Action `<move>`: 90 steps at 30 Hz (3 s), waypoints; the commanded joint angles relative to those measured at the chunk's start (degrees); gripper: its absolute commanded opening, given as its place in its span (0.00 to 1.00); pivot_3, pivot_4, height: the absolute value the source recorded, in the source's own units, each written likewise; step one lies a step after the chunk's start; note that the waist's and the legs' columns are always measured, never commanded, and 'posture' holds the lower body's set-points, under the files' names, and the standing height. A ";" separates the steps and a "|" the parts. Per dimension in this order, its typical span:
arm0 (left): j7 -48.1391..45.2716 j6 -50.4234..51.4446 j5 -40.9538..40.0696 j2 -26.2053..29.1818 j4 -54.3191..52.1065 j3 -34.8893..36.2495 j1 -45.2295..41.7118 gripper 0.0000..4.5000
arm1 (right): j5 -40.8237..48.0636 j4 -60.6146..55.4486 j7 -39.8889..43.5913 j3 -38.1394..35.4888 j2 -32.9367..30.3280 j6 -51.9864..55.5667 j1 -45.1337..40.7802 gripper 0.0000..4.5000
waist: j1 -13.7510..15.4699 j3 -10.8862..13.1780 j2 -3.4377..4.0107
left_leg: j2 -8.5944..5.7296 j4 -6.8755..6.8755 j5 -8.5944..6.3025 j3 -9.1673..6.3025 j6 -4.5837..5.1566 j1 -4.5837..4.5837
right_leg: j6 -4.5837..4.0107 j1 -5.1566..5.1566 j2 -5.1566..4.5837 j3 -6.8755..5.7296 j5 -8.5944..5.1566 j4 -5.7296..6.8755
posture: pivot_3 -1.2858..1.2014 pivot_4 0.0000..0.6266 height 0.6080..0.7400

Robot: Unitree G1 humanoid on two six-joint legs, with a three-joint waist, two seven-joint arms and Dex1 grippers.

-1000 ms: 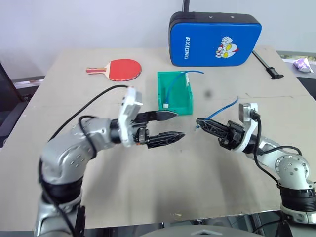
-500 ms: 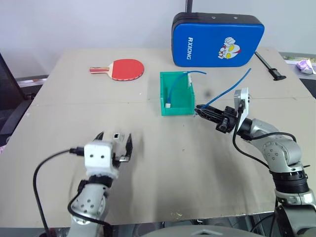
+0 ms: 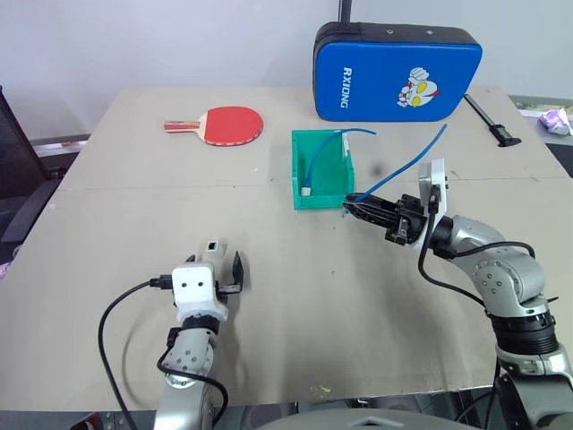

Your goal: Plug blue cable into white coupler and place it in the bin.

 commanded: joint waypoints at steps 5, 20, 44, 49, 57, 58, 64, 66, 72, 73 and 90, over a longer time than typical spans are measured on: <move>-2.34 2.27 -3.23 1.19 0.99 1.94 -1.28 0.84 | -0.12 -3.19 -1.70 -0.80 0.55 -0.71 0.90 0.00 | -0.01 0.00 0.00 | 0.00 0.00 0.00 0.04 0.00 0.00 | 0.01 0.00 -0.02 0.03 0.01 -0.01 | 0.52 0.24 0.91; -9.79 -1.53 -2.71 4.78 1.70 -3.43 -8.57 0.07 | -15.93 1.39 -3.19 9.39 5.15 -13.92 -3.13 0.00 | 0.02 -0.01 0.03 | -0.01 0.00 0.00 0.01 0.00 0.06 | -0.18 0.01 0.00 0.02 -0.09 0.08 | 0.52 0.24 0.91; -11.23 -1.59 5.75 7.01 2.72 -13.03 -20.86 0.07 | -31.49 14.77 -7.31 15.34 17.17 -31.35 -9.74 0.00 | -0.11 -0.05 -0.02 | 0.03 -0.10 0.06 0.03 -0.10 0.00 | -0.16 -0.11 0.13 0.00 0.17 0.04 | 0.52 0.24 0.91; -10.87 -0.70 5.53 6.38 3.28 -13.02 -20.96 0.07 | -32.24 15.06 -6.17 17.25 16.84 -28.49 -9.50 0.00 | -0.11 -0.05 -0.01 | 0.03 -0.10 0.06 0.02 -0.10 -0.02 | -0.16 -0.12 0.13 -0.01 0.17 0.03 | 0.52 0.24 0.91; -10.99 -0.48 6.02 6.45 3.51 -13.43 -20.92 0.07 | -34.77 16.37 -6.68 18.43 16.40 -27.10 -9.77 0.00 | -0.11 -0.05 -0.01 | 0.03 -0.10 0.06 0.02 -0.10 -0.01 | -0.16 -0.11 0.12 -0.01 0.17 0.03 | 0.52 0.24 0.91; -10.96 -0.47 5.98 6.38 3.57 -13.50 -20.89 0.07 | -35.18 16.51 -7.35 18.30 16.59 -26.57 -9.90 0.00 | -0.11 -0.05 -0.01 | 0.03 -0.10 0.06 0.02 -0.10 -0.01 | -0.16 -0.11 0.12 -0.01 0.17 0.03 | 0.52 0.24 0.91; -10.91 -0.50 6.15 6.14 3.64 -13.97 -20.46 0.07 | -34.25 17.07 -8.98 16.56 18.35 -27.04 -10.59 0.00 | -0.11 -0.05 -0.01 | 0.03 -0.10 0.06 0.01 -0.10 -0.01 | -0.16 -0.11 0.12 -0.01 0.17 0.03 | 0.52 0.24 0.91; -11.04 -0.56 6.30 6.19 3.58 -14.08 -20.39 0.07 | -34.56 17.07 -9.29 16.51 18.34 -26.58 -10.58 0.00 | -0.12 -0.05 -0.01 | 0.03 -0.10 0.06 0.02 -0.10 -0.02 | -0.16 -0.12 0.12 -0.01 0.17 0.03 | 0.52 0.24 0.91; -11.23 -0.71 6.81 6.30 3.56 -14.45 -20.57 0.07 | -36.60 18.37 -9.84 17.53 16.96 -24.45 -10.46 0.00 | -0.12 -0.05 -0.01 | 0.03 -0.10 0.06 0.02 -0.10 -0.01 | -0.16 -0.12 0.12 -0.01 0.17 0.03 | 0.52 0.24 0.91; -11.27 -0.70 6.88 6.33 3.53 -14.51 -20.59 0.07 | -36.77 18.42 -9.86 17.60 16.86 -24.06 -10.44 0.00 | -0.13 -0.05 -0.01 | 0.03 -0.10 0.06 0.01 -0.10 -0.02 | -0.16 -0.12 0.12 -0.01 0.17 0.03 | 0.52 0.24 0.91; -9.95 0.15 5.81 4.99 3.27 -13.07 -20.23 0.07 | -37.62 16.55 -8.82 18.93 15.17 -18.22 -9.02 0.00 | -0.13 -0.04 -0.01 | 0.03 -0.10 0.06 0.01 -0.10 -0.02 | -0.16 -0.11 0.11 -0.01 0.17 0.02 | 0.52 0.24 0.91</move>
